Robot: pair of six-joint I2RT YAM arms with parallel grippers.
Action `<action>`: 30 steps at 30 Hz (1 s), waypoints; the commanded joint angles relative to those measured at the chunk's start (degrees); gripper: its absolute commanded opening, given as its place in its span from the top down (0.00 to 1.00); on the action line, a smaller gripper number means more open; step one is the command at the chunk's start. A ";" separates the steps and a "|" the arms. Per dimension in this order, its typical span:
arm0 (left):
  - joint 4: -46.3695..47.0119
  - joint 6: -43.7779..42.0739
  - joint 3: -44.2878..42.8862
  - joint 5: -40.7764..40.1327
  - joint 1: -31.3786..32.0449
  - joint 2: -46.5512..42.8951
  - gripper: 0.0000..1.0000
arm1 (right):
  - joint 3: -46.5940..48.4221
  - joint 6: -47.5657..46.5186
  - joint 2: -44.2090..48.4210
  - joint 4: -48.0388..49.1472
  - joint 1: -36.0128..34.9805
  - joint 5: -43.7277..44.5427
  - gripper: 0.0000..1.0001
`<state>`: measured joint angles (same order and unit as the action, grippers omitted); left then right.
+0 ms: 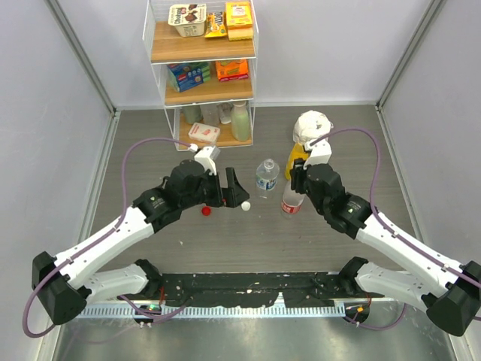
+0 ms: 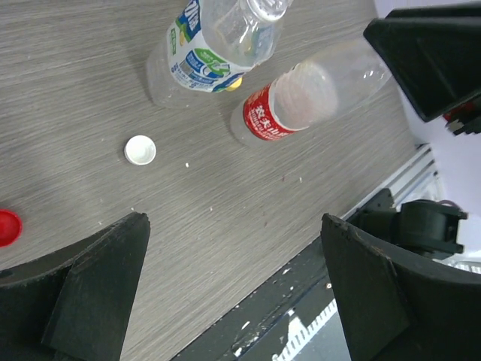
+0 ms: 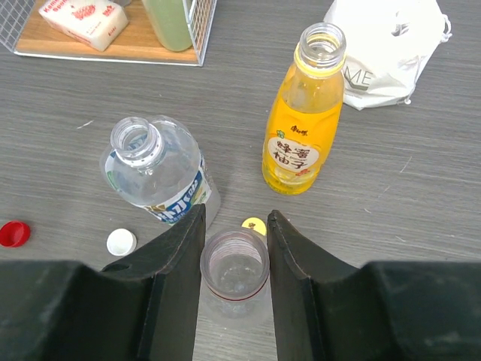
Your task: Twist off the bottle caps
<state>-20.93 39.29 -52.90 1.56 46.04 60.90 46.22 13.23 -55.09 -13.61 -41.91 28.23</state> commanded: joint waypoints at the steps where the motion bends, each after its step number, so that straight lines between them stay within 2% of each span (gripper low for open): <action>1: 3.88 1.76 -1.32 8.54 -3.32 0.09 0.00 | -2.79 -1.11 3.58 5.95 -0.19 1.91 0.97; 5: 3.44 2.46 -2.20 11.44 -6.13 2.02 0.00 | -3.50 -1.63 3.85 5.70 -0.19 1.92 0.86; 6: 3.61 2.72 -2.29 12.23 -6.66 2.55 0.00 | -3.41 -1.46 3.59 5.43 -0.19 1.92 0.76; 9: 4.23 3.60 -2.29 14.16 -8.68 3.95 0.00 | -3.59 -1.02 3.23 5.17 -0.19 1.30 0.62; 10: 4.32 3.86 -2.29 14.69 -9.04 4.48 0.00 | -3.59 -0.84 3.32 5.17 -0.19 0.87 0.53; 11: 4.49 3.95 -2.29 14.78 -9.56 4.92 0.00 | -3.59 -0.84 3.32 5.17 -0.10 0.78 0.50; 12: 4.58 4.04 -2.20 14.61 -9.83 5.10 0.00 | -3.59 -0.67 3.41 5.08 -0.10 0.60 0.41; 16: 4.06 3.43 -2.20 12.77 -11.41 6.76 0.00 | -1.66 -0.49 2.97 3.59 -0.19 -0.27 0.23; 22: 1.07 1.58 -4.22 10.31 -12.47 9.67 0.00 | 3.44 -0.14 2.79 0.78 -0.19 -1.86 0.11; 30: -1.31 -0.87 -5.98 0.64 -12.47 10.29 0.00 | 9.14 -0.05 2.71 -1.60 -0.19 -2.48 0.07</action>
<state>-21.67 41.08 -55.66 8.21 33.98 71.46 50.52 12.60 -52.86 -14.46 -41.91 25.85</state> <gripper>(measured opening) 0.994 0.924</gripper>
